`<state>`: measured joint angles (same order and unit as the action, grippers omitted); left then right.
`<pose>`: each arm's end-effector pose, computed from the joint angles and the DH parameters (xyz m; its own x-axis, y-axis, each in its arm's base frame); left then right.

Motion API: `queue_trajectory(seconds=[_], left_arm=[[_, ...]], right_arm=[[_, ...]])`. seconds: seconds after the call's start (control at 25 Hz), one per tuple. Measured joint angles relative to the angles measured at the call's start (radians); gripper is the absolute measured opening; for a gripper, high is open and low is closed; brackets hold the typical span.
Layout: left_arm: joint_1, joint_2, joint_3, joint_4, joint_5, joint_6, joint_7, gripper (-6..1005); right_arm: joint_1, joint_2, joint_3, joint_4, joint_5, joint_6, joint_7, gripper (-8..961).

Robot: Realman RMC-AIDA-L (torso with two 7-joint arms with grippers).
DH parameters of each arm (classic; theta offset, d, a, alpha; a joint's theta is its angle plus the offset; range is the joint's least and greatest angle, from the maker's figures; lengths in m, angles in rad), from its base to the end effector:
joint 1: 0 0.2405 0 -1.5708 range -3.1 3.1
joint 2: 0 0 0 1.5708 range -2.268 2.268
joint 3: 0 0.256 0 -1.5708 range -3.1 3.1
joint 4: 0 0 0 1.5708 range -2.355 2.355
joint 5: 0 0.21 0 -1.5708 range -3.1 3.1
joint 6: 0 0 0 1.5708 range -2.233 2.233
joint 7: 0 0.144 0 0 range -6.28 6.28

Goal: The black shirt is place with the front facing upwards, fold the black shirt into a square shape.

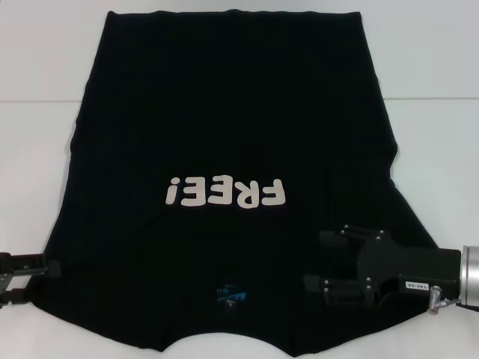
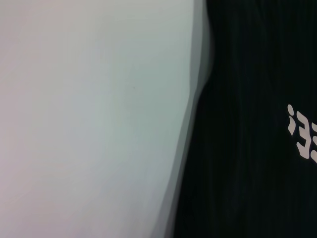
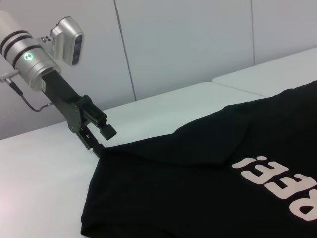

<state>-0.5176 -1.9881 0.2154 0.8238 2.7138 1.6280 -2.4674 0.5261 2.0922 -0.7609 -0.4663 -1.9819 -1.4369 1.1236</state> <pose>-0.3693 0.2919 0.0835 -0.1378 0.9150 0.3791 0.9843 0.1691 -0.0504 0.2765 0.3117 -0.0473 0.8490 -0.2717 -0.4532 -0.3800 -0.9099 -0.1662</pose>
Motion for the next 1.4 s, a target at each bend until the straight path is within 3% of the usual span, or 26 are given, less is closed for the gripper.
queue_trajectory(seconds=[1.0,1.4], left_arm=[[-0.031,-0.001,0.015,-0.035,-0.002,-0.026,0.004,933],[-0.022,-0.005,0.029,-0.027,0.002,-0.055,0.009,713]], right_arm=[[0.0,0.0,0.0,0.0,0.001,-0.004,0.002,895],[0.0,-0.001,0.002,-0.008,0.004,-0.011,0.028,894]])
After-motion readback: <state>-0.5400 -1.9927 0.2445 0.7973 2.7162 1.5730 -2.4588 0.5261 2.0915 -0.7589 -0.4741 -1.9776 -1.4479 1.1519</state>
